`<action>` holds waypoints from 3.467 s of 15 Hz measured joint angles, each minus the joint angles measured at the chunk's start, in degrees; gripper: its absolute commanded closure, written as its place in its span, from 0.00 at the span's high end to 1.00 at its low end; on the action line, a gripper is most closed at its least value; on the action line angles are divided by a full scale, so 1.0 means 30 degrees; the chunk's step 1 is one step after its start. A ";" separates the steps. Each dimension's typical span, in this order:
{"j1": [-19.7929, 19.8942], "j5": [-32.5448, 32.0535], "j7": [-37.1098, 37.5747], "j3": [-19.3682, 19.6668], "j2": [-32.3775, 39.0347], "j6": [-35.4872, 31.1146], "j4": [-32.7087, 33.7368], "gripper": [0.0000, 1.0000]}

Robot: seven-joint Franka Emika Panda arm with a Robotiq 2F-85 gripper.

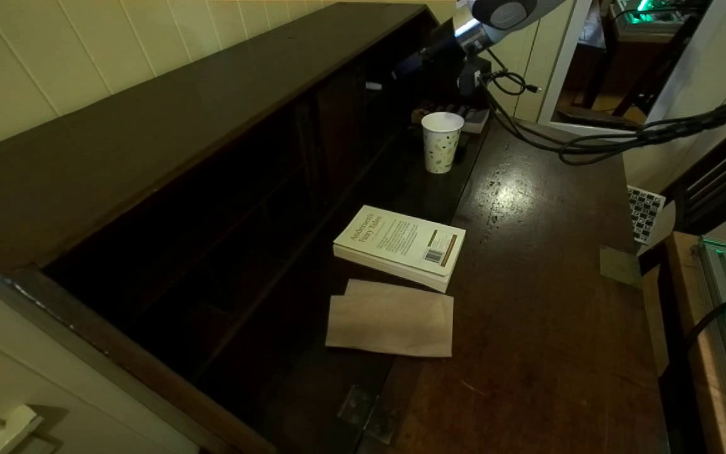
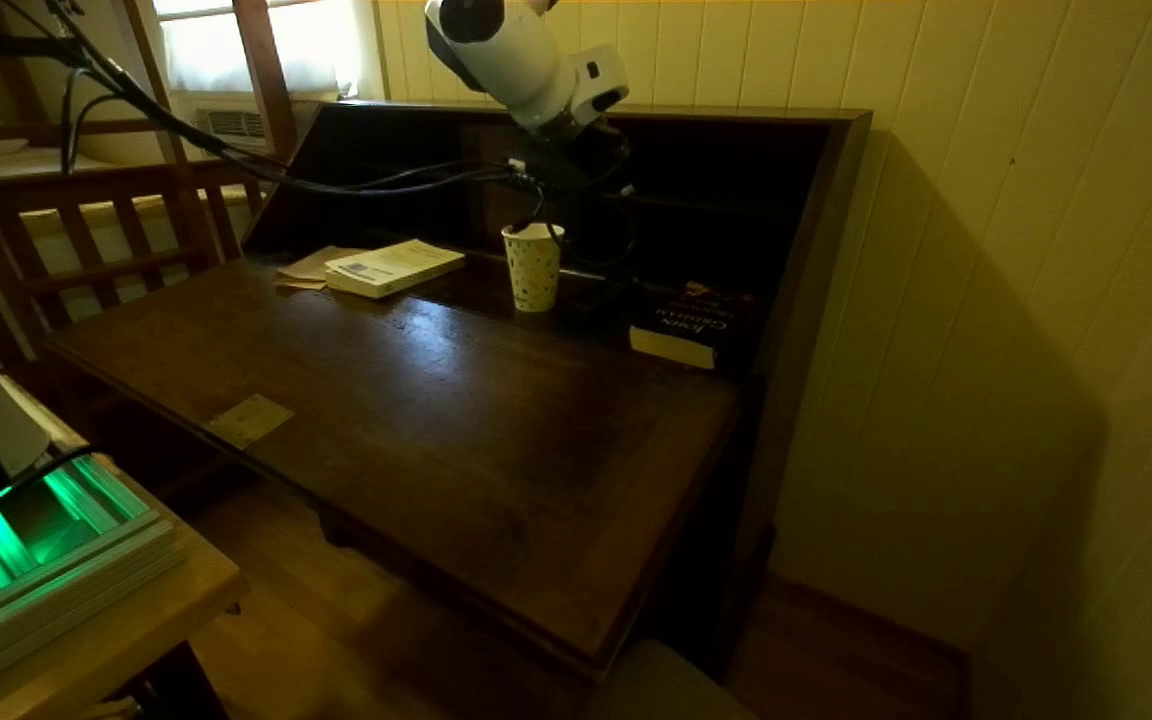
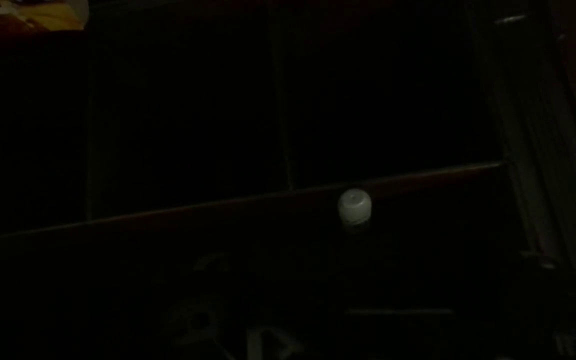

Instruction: Pick up the marker from the shelf and put it in the cup

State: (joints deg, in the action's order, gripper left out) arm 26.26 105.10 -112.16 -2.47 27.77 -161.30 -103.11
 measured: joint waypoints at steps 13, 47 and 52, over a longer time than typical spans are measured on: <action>-0.0065 0.1749 -0.1864 -0.0009 0.1646 0.0854 0.1692 1.00; -0.0345 0.2448 -0.3178 -0.0113 0.2869 0.1459 0.3263 0.20; -0.0346 0.2448 -0.3181 -0.0124 0.2888 0.1512 0.3310 0.07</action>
State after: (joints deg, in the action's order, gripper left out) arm 25.22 112.45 -121.70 -2.84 36.43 -156.76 -93.17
